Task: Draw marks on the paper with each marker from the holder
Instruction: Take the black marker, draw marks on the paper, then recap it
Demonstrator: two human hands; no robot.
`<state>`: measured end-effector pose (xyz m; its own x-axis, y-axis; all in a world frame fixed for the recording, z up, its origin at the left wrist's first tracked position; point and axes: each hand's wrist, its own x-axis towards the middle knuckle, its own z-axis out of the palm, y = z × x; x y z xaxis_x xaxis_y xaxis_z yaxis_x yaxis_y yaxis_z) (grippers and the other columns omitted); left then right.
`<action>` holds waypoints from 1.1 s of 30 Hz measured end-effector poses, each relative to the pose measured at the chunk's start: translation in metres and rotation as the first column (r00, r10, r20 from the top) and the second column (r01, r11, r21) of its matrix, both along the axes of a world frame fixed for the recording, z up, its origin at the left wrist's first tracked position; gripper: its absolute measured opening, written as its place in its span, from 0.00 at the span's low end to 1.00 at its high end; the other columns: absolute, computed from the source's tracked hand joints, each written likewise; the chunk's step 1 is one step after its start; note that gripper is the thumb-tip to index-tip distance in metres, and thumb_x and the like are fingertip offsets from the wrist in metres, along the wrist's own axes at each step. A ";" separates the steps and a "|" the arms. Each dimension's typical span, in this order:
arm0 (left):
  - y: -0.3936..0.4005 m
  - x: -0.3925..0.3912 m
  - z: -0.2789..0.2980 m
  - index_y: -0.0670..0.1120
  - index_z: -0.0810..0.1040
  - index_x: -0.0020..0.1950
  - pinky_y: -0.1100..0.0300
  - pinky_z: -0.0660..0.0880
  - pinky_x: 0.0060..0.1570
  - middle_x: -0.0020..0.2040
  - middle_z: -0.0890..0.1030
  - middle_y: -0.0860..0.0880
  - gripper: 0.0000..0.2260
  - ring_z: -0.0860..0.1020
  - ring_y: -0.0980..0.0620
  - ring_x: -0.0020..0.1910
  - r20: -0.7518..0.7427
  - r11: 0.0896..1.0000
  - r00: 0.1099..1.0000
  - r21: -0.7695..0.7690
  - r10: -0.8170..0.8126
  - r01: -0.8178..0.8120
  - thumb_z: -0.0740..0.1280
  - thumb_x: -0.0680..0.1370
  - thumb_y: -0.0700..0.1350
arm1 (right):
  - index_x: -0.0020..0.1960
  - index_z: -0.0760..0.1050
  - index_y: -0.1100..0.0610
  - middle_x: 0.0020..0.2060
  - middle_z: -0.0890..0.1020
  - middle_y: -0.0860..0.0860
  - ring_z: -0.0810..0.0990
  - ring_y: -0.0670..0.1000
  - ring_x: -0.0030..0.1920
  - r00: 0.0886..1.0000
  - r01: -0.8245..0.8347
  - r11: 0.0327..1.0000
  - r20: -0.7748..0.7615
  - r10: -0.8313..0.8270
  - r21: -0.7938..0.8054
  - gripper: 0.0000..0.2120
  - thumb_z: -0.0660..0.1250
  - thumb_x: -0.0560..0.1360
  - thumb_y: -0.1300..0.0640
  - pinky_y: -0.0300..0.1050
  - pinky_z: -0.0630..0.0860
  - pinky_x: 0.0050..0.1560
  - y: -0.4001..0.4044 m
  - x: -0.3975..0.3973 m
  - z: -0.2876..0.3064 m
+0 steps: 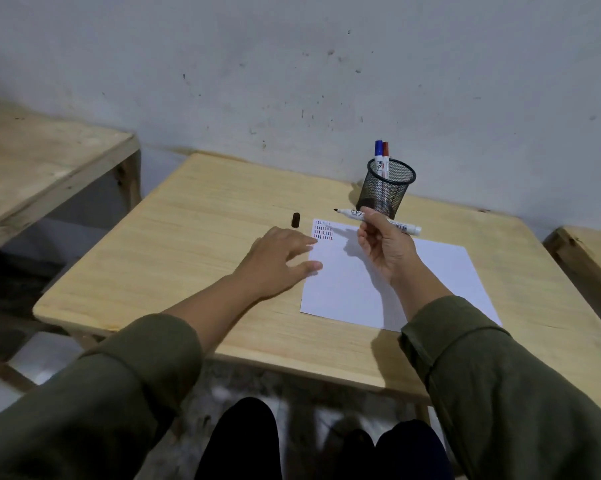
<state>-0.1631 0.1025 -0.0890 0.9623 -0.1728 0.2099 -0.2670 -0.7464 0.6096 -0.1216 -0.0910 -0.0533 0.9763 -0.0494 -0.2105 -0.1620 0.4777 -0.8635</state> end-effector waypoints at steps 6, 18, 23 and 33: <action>-0.003 0.001 -0.005 0.56 0.73 0.65 0.55 0.58 0.64 0.68 0.72 0.59 0.24 0.63 0.55 0.68 -0.049 0.990 0.998 0.137 -0.036 0.042 0.66 0.71 0.63 | 0.39 0.77 0.58 0.20 0.73 0.48 0.69 0.43 0.19 0.999 0.038 0.965 0.038 -0.029 -0.260 0.05 0.68 0.73 0.64 0.33 0.66 0.20 0.009 -0.004 -0.009; -0.003 0.003 -0.006 0.56 0.74 0.65 0.53 0.59 0.67 0.68 0.72 0.59 0.25 0.63 0.55 0.68 -0.064 0.990 0.997 0.129 -0.044 0.052 0.66 0.70 0.63 | 0.43 0.81 0.60 0.27 0.71 0.51 0.67 0.45 0.26 0.998 0.032 0.923 0.057 -0.011 -0.382 0.05 0.67 0.72 0.65 0.32 0.65 0.25 0.011 -0.004 -0.016; -0.002 0.003 -0.006 0.56 0.74 0.65 0.54 0.58 0.66 0.68 0.72 0.59 0.25 0.63 0.56 0.68 -0.070 0.991 0.997 0.125 -0.045 0.053 0.66 0.70 0.63 | 0.50 0.81 0.64 0.29 0.73 0.52 0.68 0.45 0.27 0.999 0.024 0.931 0.034 -0.012 -0.365 0.08 0.68 0.72 0.64 0.32 0.67 0.25 0.011 -0.006 -0.014; -0.003 0.002 -0.004 0.56 0.73 0.65 0.55 0.57 0.66 0.68 0.72 0.58 0.25 0.62 0.56 0.69 -0.083 0.991 0.996 0.121 -0.045 0.055 0.67 0.70 0.62 | 0.40 0.80 0.57 0.24 0.74 0.49 0.69 0.45 0.27 0.996 -0.010 0.934 0.081 0.042 -0.358 0.09 0.66 0.72 0.68 0.31 0.67 0.26 0.011 -0.008 -0.015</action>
<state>-0.1615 0.0992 -0.0925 0.9646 -0.2410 0.1071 -0.2603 -0.8036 0.5352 -0.1293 -0.0800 -0.0680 0.9919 -0.0799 -0.0990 -0.0879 0.1322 -0.9873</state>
